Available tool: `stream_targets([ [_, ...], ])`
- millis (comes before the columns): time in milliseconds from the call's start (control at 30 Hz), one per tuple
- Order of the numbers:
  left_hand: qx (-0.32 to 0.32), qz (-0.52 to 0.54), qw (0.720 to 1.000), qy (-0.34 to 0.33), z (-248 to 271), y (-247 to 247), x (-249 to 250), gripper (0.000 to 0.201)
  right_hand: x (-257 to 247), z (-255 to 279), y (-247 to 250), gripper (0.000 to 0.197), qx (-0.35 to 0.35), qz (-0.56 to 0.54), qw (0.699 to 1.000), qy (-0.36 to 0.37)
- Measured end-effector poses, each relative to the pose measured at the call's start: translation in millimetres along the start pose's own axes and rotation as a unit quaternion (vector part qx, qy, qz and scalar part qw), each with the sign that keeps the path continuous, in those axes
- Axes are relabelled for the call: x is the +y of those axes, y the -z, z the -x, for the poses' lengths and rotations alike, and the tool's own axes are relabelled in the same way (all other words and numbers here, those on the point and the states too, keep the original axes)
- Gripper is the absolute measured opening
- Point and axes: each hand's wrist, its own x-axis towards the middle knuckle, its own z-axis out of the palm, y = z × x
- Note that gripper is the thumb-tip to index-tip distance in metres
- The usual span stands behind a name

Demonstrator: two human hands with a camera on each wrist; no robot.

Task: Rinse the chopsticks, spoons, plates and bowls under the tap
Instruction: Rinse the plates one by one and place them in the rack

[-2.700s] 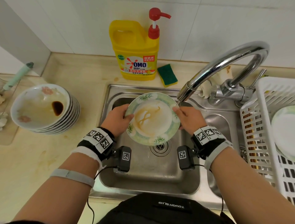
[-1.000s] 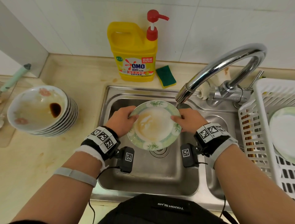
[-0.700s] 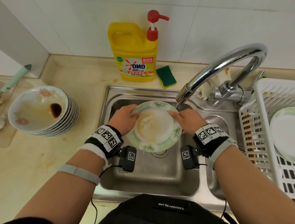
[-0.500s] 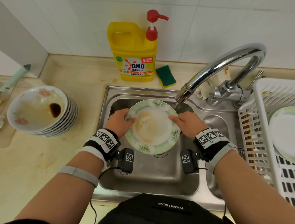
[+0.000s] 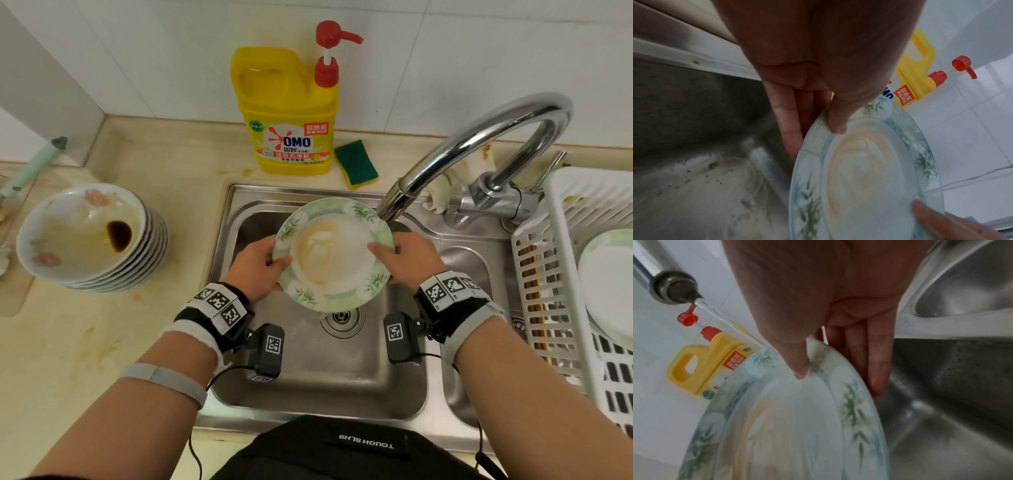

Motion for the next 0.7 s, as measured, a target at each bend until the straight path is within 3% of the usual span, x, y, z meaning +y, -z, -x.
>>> stream_targets([
  [67,0.000,-0.020,1.000,-0.012,-2.3,0.1,0.8,0.025,-5.6,-3.2,2.2,0.067,0.000,0.045,0.999,-0.023],
  [133,-0.003,-0.035,0.999,-0.018,-4.0,0.3,1.6,0.025,-8.0,-5.5,2.8,0.083,0.003,0.074,0.997,-0.035],
  [267,-0.004,-0.037,0.999,-0.025,-5.4,1.9,0.6,0.023,-7.0,-6.7,3.9,0.048,0.003,0.133,0.991,-0.010],
  [400,-0.003,-0.045,0.999,-0.021,-5.2,0.3,1.0,0.022,-1.4,-8.9,4.7,0.036,-0.020,0.153,0.988,-0.008],
  [500,-0.003,-0.049,0.998,-0.027,-5.2,-2.3,0.9,0.021,-1.8,-8.5,5.6,0.045,-0.012,0.109,0.993,-0.034],
  [600,-0.005,-0.058,0.998,-0.028,-6.6,-4.9,2.2,0.022,-6.7,-7.5,5.2,0.079,0.002,0.080,0.995,-0.066],
  [700,0.000,-0.073,0.997,-0.034,-8.6,-3.0,2.0,0.021,-5.0,-6.4,5.4,0.070,-0.014,0.057,0.997,-0.059],
])
